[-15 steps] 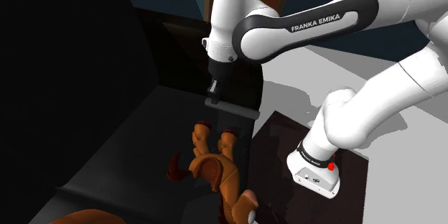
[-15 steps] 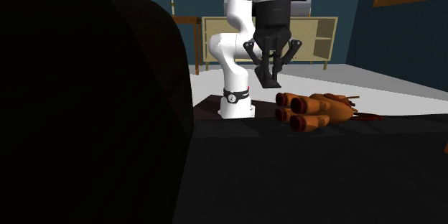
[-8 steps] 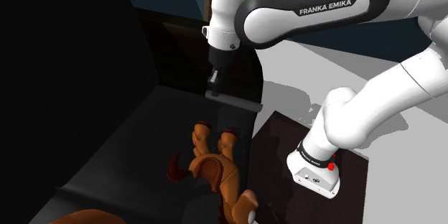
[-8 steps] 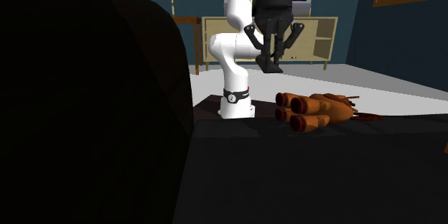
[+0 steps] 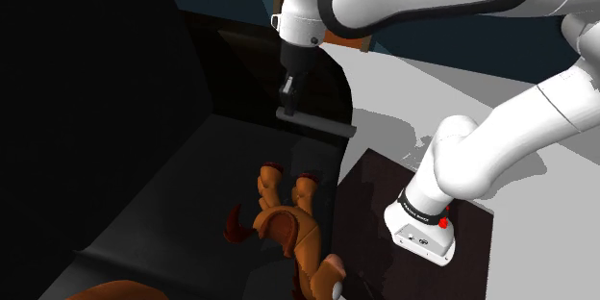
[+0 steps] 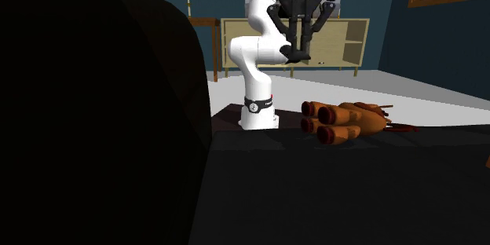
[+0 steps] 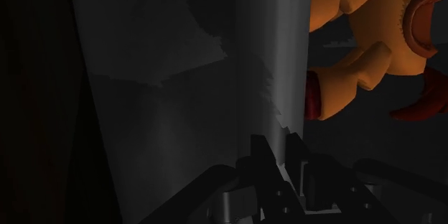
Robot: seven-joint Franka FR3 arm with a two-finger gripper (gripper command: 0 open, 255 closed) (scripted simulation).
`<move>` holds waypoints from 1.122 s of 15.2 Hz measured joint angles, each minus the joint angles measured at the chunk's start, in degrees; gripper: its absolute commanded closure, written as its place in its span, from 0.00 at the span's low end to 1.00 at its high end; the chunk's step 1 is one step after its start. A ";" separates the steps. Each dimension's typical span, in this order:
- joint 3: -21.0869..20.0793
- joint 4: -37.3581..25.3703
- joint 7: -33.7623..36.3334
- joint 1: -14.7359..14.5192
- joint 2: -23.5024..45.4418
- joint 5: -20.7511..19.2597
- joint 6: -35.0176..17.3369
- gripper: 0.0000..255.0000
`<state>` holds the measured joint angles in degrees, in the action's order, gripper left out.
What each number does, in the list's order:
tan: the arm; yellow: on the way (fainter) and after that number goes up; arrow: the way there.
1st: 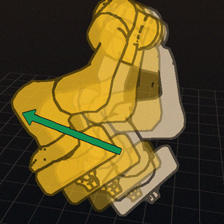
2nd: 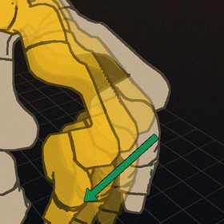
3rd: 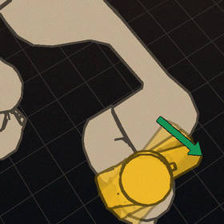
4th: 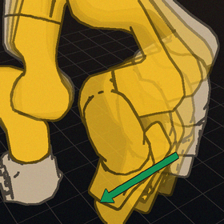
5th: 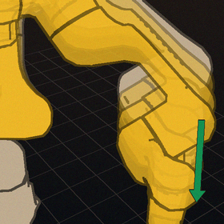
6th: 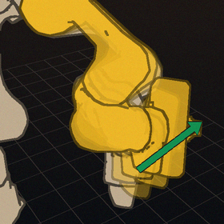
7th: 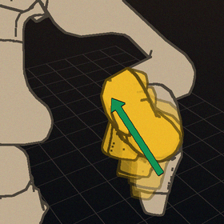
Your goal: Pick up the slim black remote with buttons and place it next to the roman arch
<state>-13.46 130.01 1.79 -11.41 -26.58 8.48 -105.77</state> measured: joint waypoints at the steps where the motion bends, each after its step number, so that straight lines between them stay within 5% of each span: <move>1: 0.02 -0.56 0.09 -0.02 -0.19 0.00 0.75 1.00; 17: 0.84 -14.28 0.85 0.44 1.16 -0.87 13.12 1.00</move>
<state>-12.62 115.73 2.65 -10.97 -25.42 7.60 -92.65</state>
